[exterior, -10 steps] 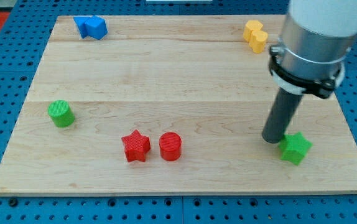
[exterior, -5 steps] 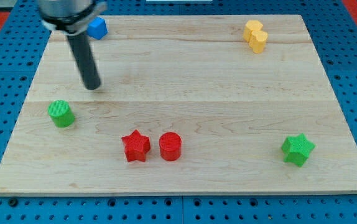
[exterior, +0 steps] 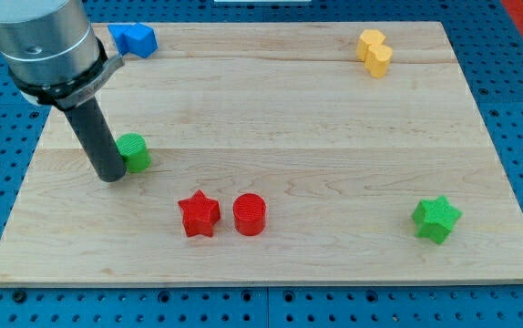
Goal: Push the green circle top left to the green star
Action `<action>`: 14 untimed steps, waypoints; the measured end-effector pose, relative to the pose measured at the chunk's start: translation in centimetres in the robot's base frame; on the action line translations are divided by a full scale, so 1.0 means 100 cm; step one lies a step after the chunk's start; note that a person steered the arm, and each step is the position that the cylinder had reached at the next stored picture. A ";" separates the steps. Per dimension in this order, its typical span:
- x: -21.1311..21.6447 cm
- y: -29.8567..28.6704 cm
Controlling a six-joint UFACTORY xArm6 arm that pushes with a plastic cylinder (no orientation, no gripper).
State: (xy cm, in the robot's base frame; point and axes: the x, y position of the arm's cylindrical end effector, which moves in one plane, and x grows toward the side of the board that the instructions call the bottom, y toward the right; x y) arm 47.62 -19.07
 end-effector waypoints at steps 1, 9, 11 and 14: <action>-0.020 -0.024; -0.012 0.137; -0.012 0.209; -0.002 0.309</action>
State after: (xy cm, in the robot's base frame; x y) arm 47.37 11.86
